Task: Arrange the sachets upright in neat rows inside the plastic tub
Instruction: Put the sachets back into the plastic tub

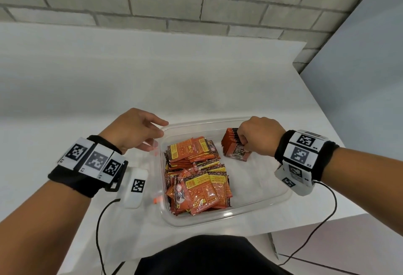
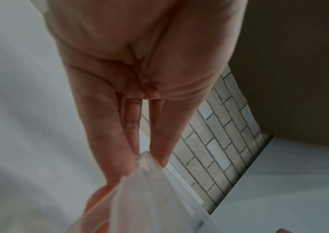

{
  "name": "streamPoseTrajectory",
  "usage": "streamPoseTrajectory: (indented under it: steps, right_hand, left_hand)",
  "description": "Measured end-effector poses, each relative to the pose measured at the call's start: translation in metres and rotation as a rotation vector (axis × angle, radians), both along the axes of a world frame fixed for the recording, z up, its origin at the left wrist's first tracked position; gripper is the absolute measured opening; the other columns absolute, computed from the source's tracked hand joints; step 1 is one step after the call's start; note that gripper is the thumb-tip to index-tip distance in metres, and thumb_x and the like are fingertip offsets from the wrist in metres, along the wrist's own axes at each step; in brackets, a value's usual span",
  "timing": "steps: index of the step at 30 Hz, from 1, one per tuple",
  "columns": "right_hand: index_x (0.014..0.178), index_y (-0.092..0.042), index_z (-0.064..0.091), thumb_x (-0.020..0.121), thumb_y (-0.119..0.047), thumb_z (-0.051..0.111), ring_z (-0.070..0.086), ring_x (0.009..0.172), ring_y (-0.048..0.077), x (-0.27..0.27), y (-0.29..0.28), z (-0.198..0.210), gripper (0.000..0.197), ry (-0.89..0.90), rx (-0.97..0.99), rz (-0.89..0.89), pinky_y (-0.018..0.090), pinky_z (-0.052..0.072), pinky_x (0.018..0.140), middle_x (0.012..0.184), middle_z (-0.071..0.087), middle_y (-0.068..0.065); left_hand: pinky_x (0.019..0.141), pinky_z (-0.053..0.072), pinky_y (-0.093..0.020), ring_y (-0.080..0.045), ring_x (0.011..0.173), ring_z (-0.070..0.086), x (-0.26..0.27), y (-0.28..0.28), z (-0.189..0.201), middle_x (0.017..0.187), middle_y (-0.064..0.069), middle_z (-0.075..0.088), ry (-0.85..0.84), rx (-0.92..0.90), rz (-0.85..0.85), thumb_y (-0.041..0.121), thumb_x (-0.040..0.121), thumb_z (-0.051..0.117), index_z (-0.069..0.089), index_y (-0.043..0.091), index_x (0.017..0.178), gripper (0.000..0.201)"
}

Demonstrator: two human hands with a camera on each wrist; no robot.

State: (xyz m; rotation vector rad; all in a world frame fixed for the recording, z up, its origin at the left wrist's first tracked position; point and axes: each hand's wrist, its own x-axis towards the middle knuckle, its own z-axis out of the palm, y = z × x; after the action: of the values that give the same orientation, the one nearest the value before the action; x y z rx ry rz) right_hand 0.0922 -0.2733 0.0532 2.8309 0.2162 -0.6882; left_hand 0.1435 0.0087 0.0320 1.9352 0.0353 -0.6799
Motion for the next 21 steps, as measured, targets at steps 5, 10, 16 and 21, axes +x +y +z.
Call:
streamPoseTrajectory:
  steps: [5,10,16,21]
  right_hand:
    - [0.091,-0.012,0.064,0.085,-0.015,0.060,0.060,0.079,0.025,0.000,-0.003,0.001,0.008,-0.001,0.013,-0.008,0.024,0.035,0.052,0.092,0.063,0.006]
    - [0.080,-0.016,0.057,0.083,-0.018,0.062,0.058,0.074,0.023,0.000,-0.005,0.002,0.006,-0.027,0.044,-0.009,0.024,0.034,0.051,0.086,0.062,0.005]
    - [0.083,-0.018,0.061,0.082,-0.025,0.068,0.059,0.072,0.018,-0.004,0.000,0.025,0.011,-0.046,0.296,-0.126,0.027,0.044,0.057,0.080,0.062,-0.002]
    - [0.102,-0.014,0.060,0.087,-0.046,0.062,0.069,0.069,0.023,-0.032,0.037,0.019,0.036,0.241,0.491,-0.208,0.028,0.054,0.057,0.093,0.068,0.003]
  left_hand:
    - [0.052,0.055,-0.023,-0.015,0.059,0.062,0.000,0.000,0.000,0.079,-0.006,0.068,0.000,-0.014,-0.001,0.000,0.084,0.069,0.071,0.019,0.096,0.023]
    - [0.052,0.055,-0.023,-0.013,0.056,0.062,0.000,0.001,-0.001,0.078,-0.006,0.068,0.002,-0.024,0.002,0.000,0.084,0.069,0.071,0.018,0.098,0.023]
    - [0.050,0.053,-0.020,-0.014,0.056,0.062,-0.002,0.001,-0.002,0.081,-0.007,0.068,0.001,-0.039,0.018,0.001,0.084,0.069,0.071,0.019,0.099,0.023]
    - [0.050,0.053,-0.020,-0.011,0.052,0.062,-0.003,0.002,-0.002,0.083,-0.008,0.067,0.003,-0.048,0.030,0.001,0.084,0.069,0.071,0.020,0.098,0.023]
